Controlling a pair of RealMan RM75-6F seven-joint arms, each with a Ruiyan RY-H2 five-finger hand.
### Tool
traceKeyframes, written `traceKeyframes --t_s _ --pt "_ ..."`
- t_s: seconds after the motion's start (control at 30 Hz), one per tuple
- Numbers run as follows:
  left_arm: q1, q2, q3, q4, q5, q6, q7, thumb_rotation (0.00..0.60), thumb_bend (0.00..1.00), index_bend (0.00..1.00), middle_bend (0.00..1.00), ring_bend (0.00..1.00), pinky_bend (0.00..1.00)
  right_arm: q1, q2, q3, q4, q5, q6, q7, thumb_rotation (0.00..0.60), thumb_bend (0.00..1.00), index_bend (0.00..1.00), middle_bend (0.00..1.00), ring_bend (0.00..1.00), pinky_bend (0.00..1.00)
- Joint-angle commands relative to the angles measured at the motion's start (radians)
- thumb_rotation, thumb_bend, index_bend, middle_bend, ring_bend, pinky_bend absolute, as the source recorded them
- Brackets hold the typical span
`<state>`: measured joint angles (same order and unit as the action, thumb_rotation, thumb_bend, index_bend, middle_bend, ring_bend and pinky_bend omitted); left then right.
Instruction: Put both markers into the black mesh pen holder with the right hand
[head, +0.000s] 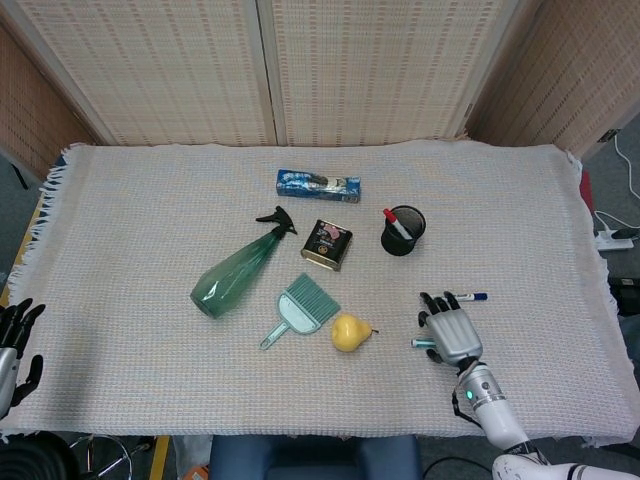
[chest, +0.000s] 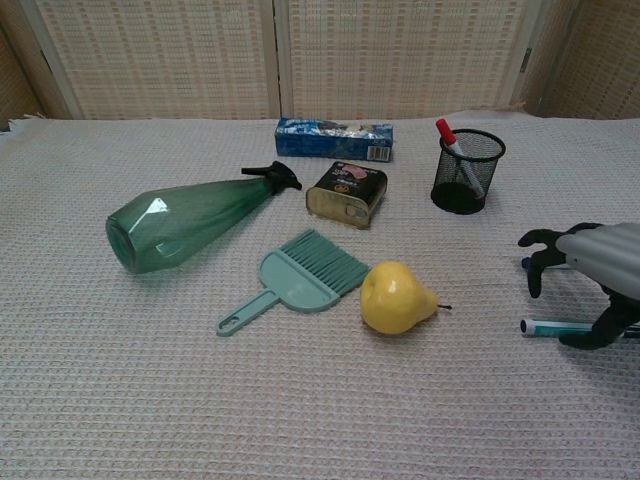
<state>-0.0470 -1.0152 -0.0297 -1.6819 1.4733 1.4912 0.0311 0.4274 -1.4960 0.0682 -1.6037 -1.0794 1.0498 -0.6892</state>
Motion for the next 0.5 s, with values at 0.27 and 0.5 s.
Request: traceKeyframes --t_s 0.27,0.5 --pt "0.004 0.005 -0.003 0.000 -0.001 0.008 -0.012 0.600 0.51 0.10 0.00 0.00 0.10 0.032 -0.046 -0.007 0.037 0.048 -0.016 -0.018 0.600 0.13 0.45 0.08 0.17 0.12" --pt "0.003 0.007 -0.003 0.004 -0.003 0.004 -0.021 0.600 0.51 0.10 0.00 0.00 0.10 0.045 -0.063 0.001 0.057 0.059 0.000 -0.005 0.600 0.13 0.50 0.10 0.19 0.15"
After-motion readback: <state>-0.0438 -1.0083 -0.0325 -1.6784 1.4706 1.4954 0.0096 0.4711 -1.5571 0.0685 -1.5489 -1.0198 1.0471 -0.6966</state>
